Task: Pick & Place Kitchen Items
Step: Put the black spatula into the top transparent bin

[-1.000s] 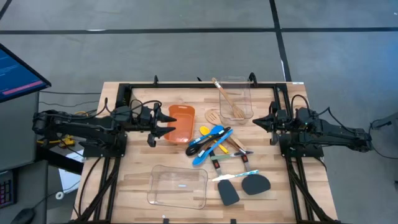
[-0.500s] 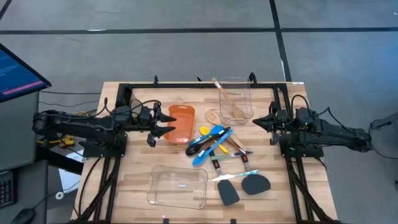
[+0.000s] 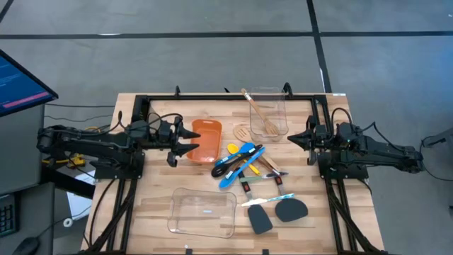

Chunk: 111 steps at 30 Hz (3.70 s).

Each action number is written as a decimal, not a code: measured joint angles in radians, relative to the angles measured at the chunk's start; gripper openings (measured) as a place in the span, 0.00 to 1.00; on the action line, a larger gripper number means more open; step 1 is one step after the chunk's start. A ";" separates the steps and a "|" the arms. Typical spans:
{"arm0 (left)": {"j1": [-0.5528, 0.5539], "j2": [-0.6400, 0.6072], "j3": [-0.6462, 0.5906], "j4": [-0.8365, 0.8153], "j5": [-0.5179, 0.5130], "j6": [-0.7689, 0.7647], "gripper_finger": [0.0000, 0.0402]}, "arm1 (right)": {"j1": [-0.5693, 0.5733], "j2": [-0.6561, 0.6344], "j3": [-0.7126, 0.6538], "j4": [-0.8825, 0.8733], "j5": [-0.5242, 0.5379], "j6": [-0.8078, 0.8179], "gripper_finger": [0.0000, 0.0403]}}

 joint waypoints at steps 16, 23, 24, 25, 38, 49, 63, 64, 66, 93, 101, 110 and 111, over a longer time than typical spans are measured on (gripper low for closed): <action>0.000 0.000 0.000 0.027 0.000 -0.073 0.42 | -0.004 0.000 0.000 0.000 0.000 0.000 0.00; 0.000 0.026 0.000 0.076 -0.028 -0.075 0.41 | -0.004 0.000 0.000 0.000 0.000 0.000 0.00; 0.000 0.037 0.003 0.080 -0.029 -0.075 0.40 | -0.004 0.000 0.000 0.000 0.000 0.000 0.00; 0.000 0.051 0.009 0.079 -0.029 -0.075 0.40 | -0.004 0.000 0.000 0.000 0.000 0.000 0.00; 0.000 0.357 0.245 0.056 -0.029 -0.071 0.30 | -0.003 0.000 0.000 -0.001 0.000 0.000 0.00; 0.025 0.533 0.523 -0.031 -0.029 0.064 0.23 | -0.004 0.000 0.000 -0.004 0.000 -0.001 0.00; 0.164 0.864 1.018 -0.302 0.091 0.113 0.18 | -0.004 0.000 0.000 -0.004 0.000 0.000 0.00; 0.166 0.890 1.057 -0.334 0.103 0.113 0.17 | -0.004 0.000 0.000 -0.004 0.000 0.000 0.00; 0.167 0.945 1.134 -0.404 0.113 0.113 0.17 | -0.003 0.000 0.000 -0.004 0.000 0.000 0.00; 0.066 1.035 0.992 -0.836 0.114 0.036 0.16 | -0.003 0.000 0.000 -0.031 0.000 -0.001 0.00; 0.064 1.035 0.943 -0.841 0.085 0.036 0.19 | -0.003 0.000 0.000 -0.031 0.000 -0.001 0.00; 0.044 1.031 0.933 -0.789 0.064 0.011 0.27 | -0.003 0.000 0.000 -0.031 0.000 -0.002 0.00; 0.044 1.025 0.932 -0.768 0.068 0.010 0.26 | -0.003 0.000 0.000 -0.031 0.000 -0.002 0.00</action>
